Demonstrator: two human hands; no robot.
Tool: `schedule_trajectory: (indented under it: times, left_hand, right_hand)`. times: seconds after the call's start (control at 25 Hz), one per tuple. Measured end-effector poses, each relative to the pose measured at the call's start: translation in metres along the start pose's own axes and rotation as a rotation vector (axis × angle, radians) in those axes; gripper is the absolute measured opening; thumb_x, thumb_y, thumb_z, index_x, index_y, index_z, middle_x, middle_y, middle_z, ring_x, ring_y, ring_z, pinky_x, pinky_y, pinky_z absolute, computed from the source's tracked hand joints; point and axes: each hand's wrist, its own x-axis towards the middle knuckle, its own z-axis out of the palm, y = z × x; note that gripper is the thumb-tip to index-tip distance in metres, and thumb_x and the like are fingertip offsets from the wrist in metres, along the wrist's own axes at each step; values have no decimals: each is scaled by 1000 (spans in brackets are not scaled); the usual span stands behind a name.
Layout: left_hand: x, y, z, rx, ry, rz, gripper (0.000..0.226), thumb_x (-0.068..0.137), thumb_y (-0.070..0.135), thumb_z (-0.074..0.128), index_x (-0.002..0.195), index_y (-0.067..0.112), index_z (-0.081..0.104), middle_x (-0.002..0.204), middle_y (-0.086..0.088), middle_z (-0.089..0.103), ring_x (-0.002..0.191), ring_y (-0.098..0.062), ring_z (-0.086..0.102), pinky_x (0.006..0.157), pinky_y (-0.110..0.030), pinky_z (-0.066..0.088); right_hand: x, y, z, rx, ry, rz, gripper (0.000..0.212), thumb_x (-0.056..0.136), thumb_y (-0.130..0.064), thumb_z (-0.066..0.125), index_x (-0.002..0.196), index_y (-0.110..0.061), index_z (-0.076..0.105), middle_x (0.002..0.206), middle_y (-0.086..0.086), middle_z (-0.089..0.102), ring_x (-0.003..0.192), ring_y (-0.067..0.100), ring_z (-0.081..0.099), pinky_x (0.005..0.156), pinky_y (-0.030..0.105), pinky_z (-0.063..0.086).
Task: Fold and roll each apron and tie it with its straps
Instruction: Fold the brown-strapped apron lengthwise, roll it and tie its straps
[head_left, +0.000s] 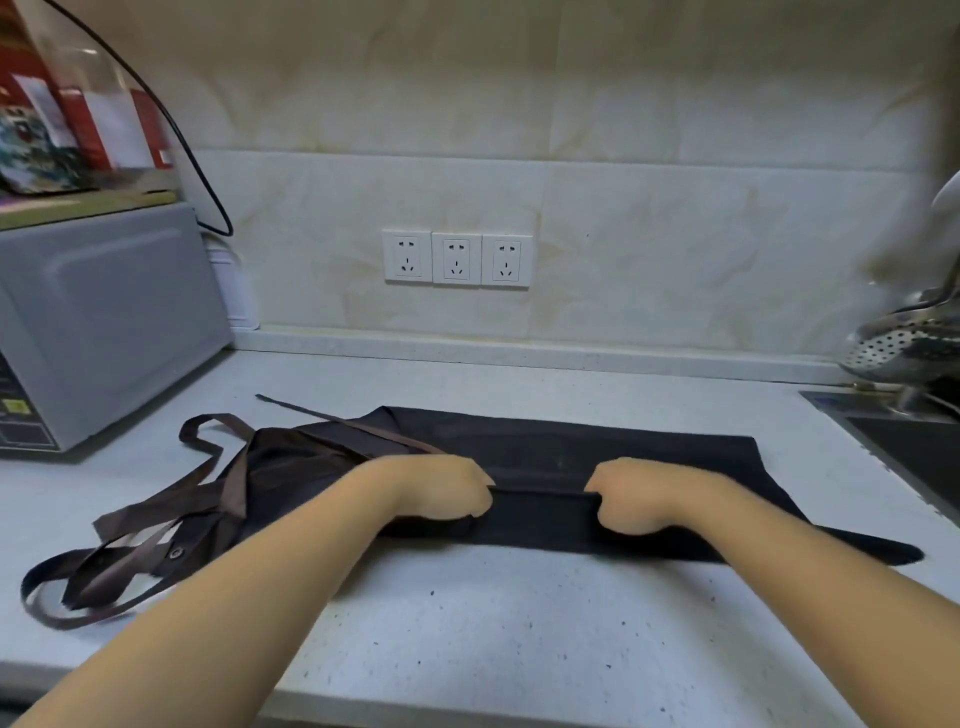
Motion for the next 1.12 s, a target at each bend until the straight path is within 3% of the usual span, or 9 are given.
schedule_trajectory:
  times: [0.12,0.2,0.32,0.48,0.56,0.64,0.84,1.0,1.12]
  left_hand:
    - [18,-9,-20,109,-23,-136,11,85,23,46,77,15,49,86,-3,55,76,-23,47,71,-33,34]
    - [31,-18,-19,239,46,-194,22,90,24,44,95,12,62,107,-5,64,94,-25,58,81,-33,42]
    - [37,-15,11,484,344,-284,29,90,16,48,118,16,56,118,-4,58,108,-27,56,81,-37,41]
    - [51,8,83,587,721,227,32,83,18,52,113,23,59,108,0,55,105,-27,52,95,-41,40]
    - [61,25,100,411,647,339,35,96,28,39,123,28,62,125,5,59,123,-22,49,110,-49,32]
    - [66,36,104,292,502,203,42,104,36,28,142,32,45,153,8,37,145,-16,23,119,-53,9]
    - [77,34,101,429,464,155,48,104,40,19,152,38,18,163,9,8,151,-16,-1,117,-59,-5]
    - [83,32,103,370,417,127,50,103,49,13,152,43,9,163,12,0,150,-12,-7,116,-60,-7]
    - [88,30,101,358,402,114,52,101,53,13,152,45,8,163,14,-1,150,-12,-7,117,-60,-5]
  right_hand:
    - [20,19,-14,67,-60,94,13,72,-16,48,78,-17,59,80,-1,58,68,19,52,61,26,39]
    - [33,31,-9,89,-40,131,16,71,-22,53,82,-15,62,82,-1,59,70,19,53,63,27,40]
    - [45,44,11,68,23,172,15,77,-31,56,84,-18,57,88,-3,59,77,16,55,65,27,43]
    - [56,46,35,-69,247,187,16,82,-33,50,96,-26,50,99,-5,59,94,20,53,89,40,37]
    - [54,47,40,-89,310,191,16,83,-34,50,96,-26,49,101,-3,60,97,22,52,92,43,36]
    - [54,51,44,-47,374,167,15,86,-37,49,93,-23,49,98,-3,61,94,22,55,85,37,39]
    - [59,61,49,163,402,192,21,88,-36,49,99,-18,52,93,-2,62,85,20,59,65,31,43]
    - [61,46,56,-11,506,310,34,90,-35,46,120,-20,49,117,3,58,112,26,52,98,46,37]
    - [59,50,77,-48,547,414,51,96,-46,32,145,-30,32,152,6,30,144,35,13,110,67,-1]
